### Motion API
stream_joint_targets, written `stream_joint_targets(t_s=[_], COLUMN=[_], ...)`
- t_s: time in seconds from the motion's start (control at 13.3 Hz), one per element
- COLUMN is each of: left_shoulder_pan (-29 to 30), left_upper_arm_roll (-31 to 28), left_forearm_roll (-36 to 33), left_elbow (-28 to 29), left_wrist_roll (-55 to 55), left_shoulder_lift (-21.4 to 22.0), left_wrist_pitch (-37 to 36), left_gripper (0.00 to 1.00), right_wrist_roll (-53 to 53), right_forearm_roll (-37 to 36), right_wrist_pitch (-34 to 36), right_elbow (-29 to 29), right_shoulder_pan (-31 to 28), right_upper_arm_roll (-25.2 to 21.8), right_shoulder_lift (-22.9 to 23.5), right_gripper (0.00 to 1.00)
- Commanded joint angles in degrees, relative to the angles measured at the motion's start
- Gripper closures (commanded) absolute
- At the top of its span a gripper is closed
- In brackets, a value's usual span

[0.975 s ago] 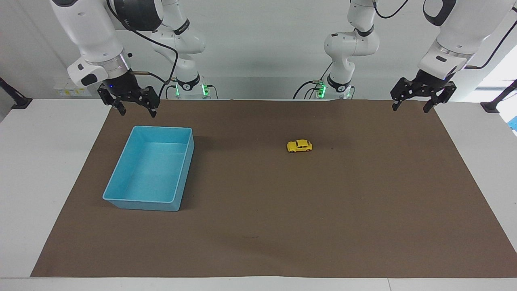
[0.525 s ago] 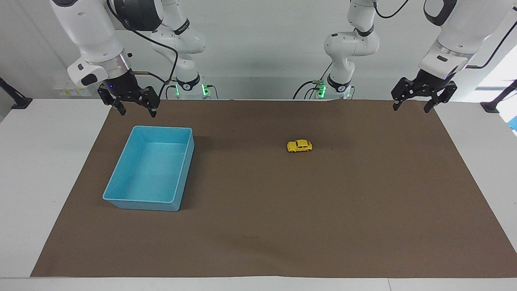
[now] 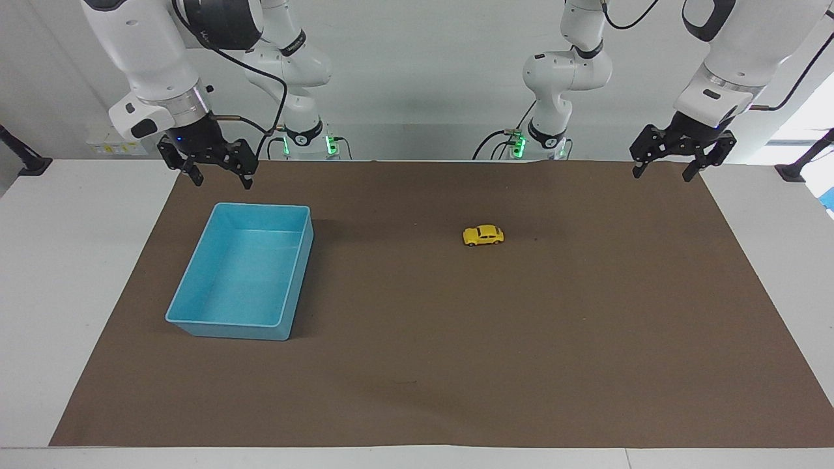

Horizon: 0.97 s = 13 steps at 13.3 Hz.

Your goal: Wind up and store yellow beetle car

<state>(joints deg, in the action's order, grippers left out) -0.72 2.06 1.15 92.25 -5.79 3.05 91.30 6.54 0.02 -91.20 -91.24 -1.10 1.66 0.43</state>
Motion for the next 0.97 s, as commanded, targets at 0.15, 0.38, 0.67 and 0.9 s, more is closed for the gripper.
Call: stream_joint_targets(t_s=[0.15, 0.38, 0.67, 0.9], left_shoulder_pan=[0.89, 0.89, 0.63, -0.07], left_upper_arm_roll=[0.58, 0.67, 0.67, 1.02], left_forearm_roll=[-0.44, -0.44, -0.44, -0.44], left_elbow=[0.92, 0.92, 1.00, 1.00], left_wrist_roll=[-0.19, -0.10, 0.16, 0.17], left_shoulder_lift=[1.26, 1.26, 1.26, 1.34], left_wrist_pitch=[-0.51, -0.51, -0.69, -0.77], left_gripper=[0.00, 0.00, 0.00, 0.00], right_wrist_roll=[-1.09, -1.09, -1.61, -1.62], right_forearm_roll=[-0.64, -0.64, -0.64, -0.64], right_wrist_pitch=[1.02, 1.29, 1.73, 1.55], right_elbow=[0.80, 0.72, 0.45, 0.45], right_shoulder_pan=[-0.22, -0.22, -0.22, -0.22], right_upper_arm_roll=[0.28, 0.28, 0.28, 0.28], right_shoulder_lift=[0.27, 0.18, 0.00, 0.00], right_gripper=[0.00, 0.00, 0.00, 0.00])
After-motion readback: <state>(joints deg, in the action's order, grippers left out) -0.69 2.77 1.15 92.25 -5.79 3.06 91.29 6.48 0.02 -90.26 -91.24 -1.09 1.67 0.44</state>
